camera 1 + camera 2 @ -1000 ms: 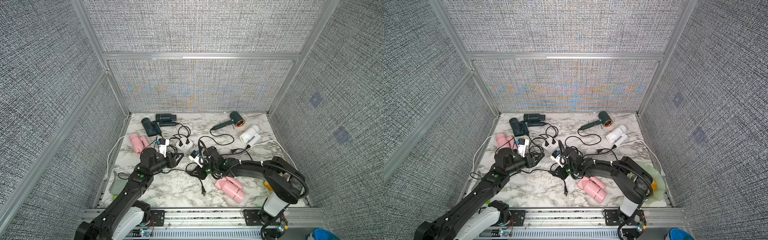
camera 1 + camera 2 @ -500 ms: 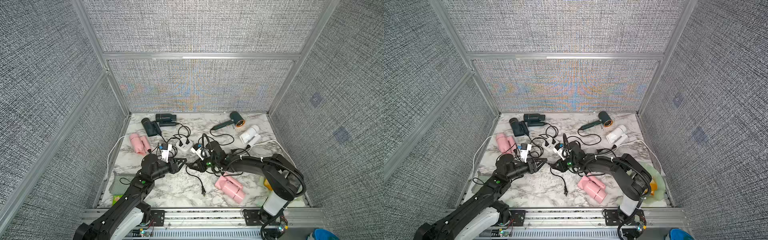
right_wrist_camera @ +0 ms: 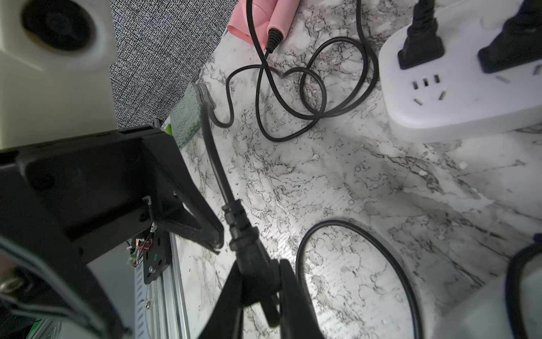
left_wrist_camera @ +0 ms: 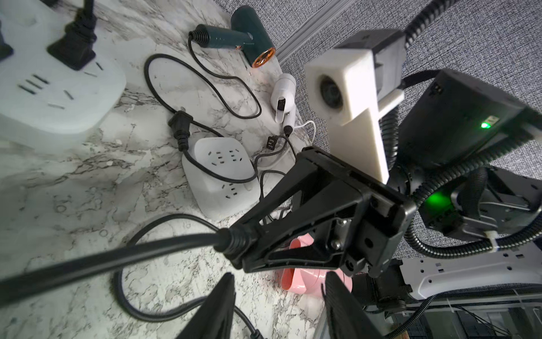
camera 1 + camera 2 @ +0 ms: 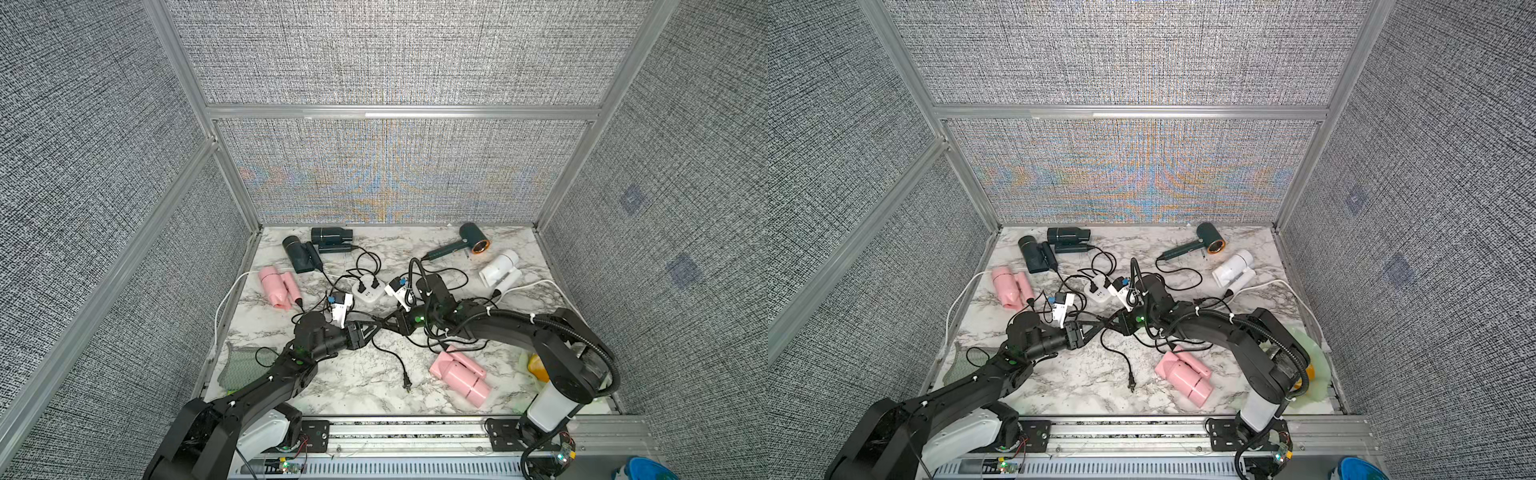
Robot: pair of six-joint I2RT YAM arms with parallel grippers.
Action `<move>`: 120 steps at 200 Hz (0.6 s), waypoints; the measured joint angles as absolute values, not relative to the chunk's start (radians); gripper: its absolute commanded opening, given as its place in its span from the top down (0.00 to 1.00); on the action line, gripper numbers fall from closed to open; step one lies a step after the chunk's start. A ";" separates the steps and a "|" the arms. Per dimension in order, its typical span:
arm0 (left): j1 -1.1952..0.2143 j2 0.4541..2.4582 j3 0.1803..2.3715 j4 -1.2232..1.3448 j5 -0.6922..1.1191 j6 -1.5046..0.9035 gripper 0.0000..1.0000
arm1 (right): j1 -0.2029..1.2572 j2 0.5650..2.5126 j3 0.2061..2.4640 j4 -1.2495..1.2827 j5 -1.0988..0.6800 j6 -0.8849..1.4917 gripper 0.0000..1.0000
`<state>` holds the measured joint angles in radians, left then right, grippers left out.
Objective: Charge the blow dryers
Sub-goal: Pick up the plug from the center of the board.
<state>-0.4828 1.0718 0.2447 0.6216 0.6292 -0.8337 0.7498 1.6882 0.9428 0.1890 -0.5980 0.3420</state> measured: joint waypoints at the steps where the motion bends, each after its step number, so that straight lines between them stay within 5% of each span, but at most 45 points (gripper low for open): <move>1: -0.483 1.072 0.245 0.623 0.629 -0.834 0.48 | 0.750 1.688 0.942 0.189 -0.599 0.342 1.00; 120: -0.481 1.020 0.293 0.493 0.556 -0.742 0.45 | 0.713 1.663 0.943 0.162 -0.682 0.352 1.00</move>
